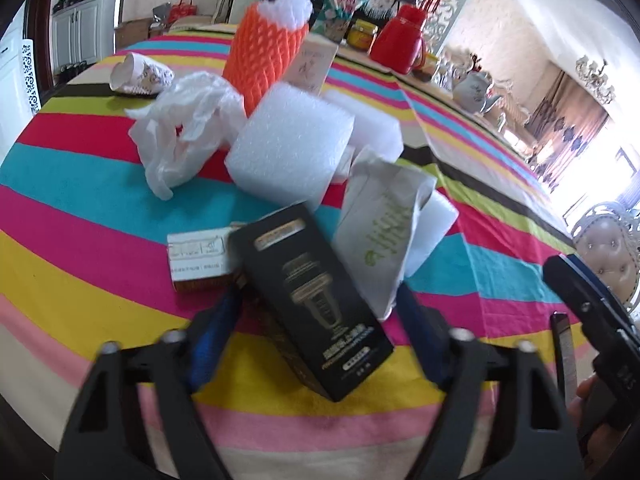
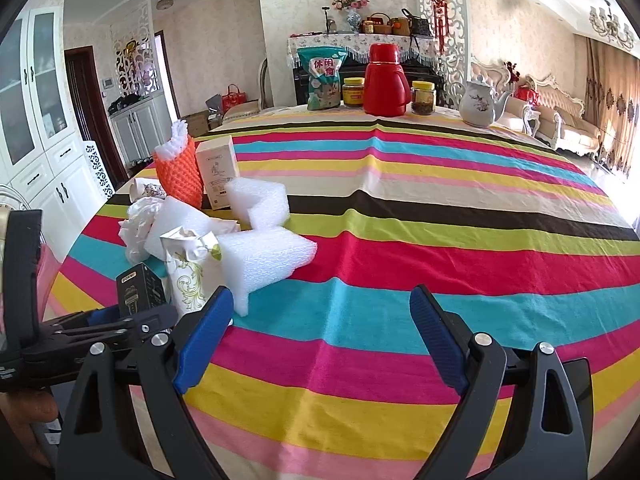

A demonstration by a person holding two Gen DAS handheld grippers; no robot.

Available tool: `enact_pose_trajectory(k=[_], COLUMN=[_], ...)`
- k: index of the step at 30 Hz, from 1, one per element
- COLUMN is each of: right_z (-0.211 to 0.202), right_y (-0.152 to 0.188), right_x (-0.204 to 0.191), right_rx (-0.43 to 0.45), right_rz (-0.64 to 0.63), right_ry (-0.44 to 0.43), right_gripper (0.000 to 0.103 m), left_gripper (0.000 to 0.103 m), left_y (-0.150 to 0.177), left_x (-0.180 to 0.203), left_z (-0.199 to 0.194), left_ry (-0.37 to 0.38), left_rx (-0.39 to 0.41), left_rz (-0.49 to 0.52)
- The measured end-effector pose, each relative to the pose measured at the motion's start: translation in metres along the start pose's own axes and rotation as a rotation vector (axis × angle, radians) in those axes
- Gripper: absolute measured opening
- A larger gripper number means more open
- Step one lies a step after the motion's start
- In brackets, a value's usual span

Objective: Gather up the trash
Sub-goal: 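Return to the table and grasp the black DORMI box with the left tool, then grasp the white paper bag with the right tool, then carry the DORMI box and paper bag to the wastebasket and release both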

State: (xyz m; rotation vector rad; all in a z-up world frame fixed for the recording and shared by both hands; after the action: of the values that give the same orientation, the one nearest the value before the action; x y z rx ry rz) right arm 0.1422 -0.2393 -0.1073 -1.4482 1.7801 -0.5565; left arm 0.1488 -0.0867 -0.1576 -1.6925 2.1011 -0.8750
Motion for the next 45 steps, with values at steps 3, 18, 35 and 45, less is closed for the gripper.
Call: enact_pose_trajectory(k=[3,18,35,45], right_z=[0.001,0.022,0.078,0.076], right_y=[0.0,0.013,0.042,0.044], right_x=[-0.001,-0.051,-0.106,-0.123], right_rx=[-0.004,-0.057,-0.164,-0.164], right_rz=[0.0,-0.064,-0.12,-0.141], right_ry=[-0.005,-0.048,-0.013,-0.042], right_gripper=[0.085,0.085,0.062,0.035], left_gripper=[0.056,0.04,0.04,0.04], left_y=[0.001,0.0,0.0,0.008], left_x=[0.0,-0.029,-0.106,-0.148], left_z=[-0.001,-0.047,-0.104,-0.129], left_ry=[0.002,-0.003,-0.092,-0.14], left_rx=[-0.009,0.073,0.181,0.213], left_rz=[0.021,0.039,-0.052,-0.103])
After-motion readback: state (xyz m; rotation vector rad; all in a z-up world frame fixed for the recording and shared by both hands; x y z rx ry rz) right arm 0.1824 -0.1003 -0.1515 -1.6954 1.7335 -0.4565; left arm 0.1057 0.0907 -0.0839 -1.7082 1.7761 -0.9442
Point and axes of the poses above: each gripper's, at about its wrist camera, not at the fingertips, and z roughly the way its jaws point, x to its right, y to its underside, the point moved 10 cm from there along z, roughly the way its jaws point, and after that the axes turned 15 degrees about z, right-handed, at the moved point
